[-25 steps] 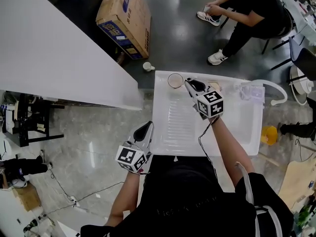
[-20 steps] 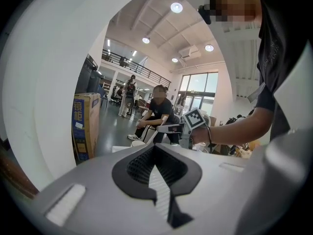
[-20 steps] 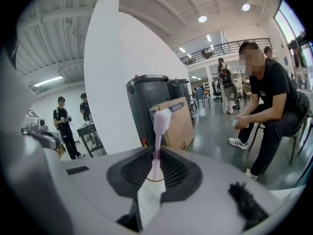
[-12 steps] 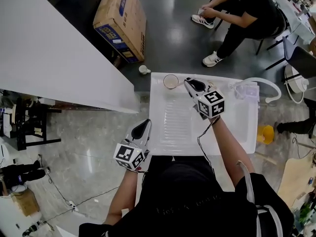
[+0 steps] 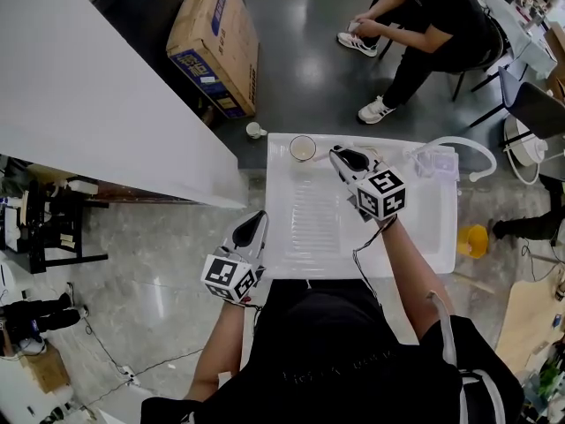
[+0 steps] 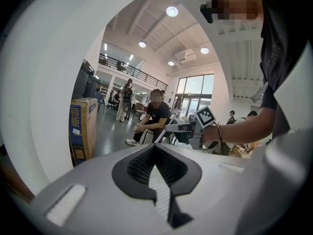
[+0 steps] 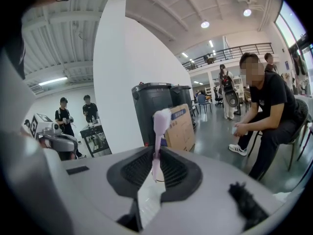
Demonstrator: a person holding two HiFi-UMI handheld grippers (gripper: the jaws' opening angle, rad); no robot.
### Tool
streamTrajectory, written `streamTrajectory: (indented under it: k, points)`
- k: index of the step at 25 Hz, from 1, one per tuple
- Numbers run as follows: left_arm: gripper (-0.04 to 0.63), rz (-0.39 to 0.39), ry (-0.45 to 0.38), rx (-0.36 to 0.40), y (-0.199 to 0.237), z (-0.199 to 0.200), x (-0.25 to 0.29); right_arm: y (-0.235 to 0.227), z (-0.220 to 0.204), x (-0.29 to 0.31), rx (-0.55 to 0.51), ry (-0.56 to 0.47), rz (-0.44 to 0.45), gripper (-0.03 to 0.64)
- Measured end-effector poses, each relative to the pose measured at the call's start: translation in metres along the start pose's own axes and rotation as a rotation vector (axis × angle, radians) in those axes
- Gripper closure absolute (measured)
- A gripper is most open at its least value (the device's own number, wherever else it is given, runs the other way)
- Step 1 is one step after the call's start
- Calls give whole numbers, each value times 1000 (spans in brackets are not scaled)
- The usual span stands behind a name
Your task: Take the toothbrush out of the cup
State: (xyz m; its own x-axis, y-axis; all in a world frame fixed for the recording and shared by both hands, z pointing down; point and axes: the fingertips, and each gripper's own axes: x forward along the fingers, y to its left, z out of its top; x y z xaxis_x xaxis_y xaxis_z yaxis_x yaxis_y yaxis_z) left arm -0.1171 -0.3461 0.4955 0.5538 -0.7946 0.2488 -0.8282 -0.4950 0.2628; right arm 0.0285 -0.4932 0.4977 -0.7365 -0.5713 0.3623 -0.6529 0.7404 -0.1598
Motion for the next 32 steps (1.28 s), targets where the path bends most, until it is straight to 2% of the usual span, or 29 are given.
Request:
streamTrajectory:
  k: [9, 32]
  points:
    - [586, -15, -8, 11, -5, 2, 1, 11, 7, -23, -25, -26, -4, 563]
    - [586, -74, -1, 31, -16, 4, 10, 40, -31, -68, 40, -5, -25, 563]
